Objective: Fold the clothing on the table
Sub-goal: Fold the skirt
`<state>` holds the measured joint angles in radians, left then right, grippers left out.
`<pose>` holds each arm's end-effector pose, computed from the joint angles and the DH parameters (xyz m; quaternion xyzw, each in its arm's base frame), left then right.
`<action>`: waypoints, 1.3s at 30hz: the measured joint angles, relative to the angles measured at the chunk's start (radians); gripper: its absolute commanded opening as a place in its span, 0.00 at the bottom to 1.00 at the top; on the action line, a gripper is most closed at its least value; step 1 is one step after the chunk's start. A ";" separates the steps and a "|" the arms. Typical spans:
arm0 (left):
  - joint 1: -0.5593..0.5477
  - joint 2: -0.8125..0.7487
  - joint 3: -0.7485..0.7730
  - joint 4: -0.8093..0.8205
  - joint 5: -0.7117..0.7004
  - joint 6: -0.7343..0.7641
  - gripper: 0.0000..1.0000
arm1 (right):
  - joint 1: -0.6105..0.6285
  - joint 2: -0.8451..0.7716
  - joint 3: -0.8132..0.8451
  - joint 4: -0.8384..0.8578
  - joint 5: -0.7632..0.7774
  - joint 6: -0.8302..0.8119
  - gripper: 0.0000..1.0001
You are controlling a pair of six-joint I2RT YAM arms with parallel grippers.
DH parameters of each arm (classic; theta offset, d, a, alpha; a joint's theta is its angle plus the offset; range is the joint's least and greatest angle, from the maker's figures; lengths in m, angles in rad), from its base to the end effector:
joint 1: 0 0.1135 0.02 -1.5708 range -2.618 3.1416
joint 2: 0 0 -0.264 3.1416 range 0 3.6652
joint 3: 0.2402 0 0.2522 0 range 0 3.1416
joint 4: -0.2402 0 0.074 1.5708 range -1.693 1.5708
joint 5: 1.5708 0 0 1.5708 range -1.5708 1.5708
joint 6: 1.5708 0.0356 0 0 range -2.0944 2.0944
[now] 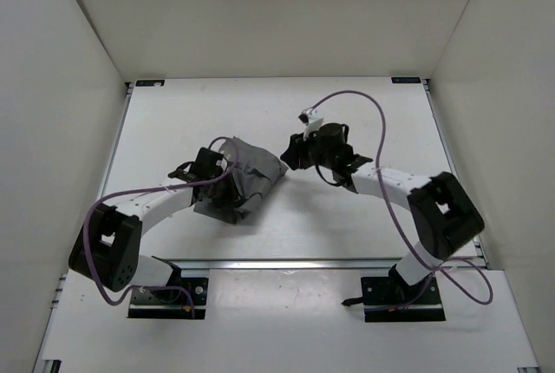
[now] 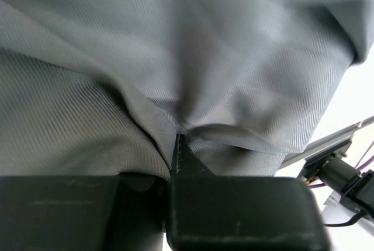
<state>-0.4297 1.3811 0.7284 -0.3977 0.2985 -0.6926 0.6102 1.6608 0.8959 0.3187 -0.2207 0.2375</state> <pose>0.2274 -0.1157 0.1779 -0.0873 0.9524 -0.2570 0.1389 0.2906 0.2127 0.2032 -0.2135 0.8155 0.3029 0.4447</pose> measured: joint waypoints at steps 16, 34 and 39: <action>0.071 -0.153 0.005 -0.033 -0.045 -0.059 0.86 | -0.021 -0.103 0.101 -0.047 -0.137 0.019 0.00; 0.096 -0.385 -0.218 0.136 -0.090 -0.188 0.03 | 0.025 0.327 0.277 -0.187 -0.311 -0.006 0.00; 0.040 -0.325 -0.291 0.194 -0.100 -0.199 0.10 | -0.011 0.319 0.300 -0.229 -0.343 -0.008 0.11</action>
<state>-0.3893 1.0557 0.4377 -0.2035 0.1982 -0.8913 0.5995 1.9793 1.1957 0.0895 -0.5640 0.2291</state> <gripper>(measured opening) 0.074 0.034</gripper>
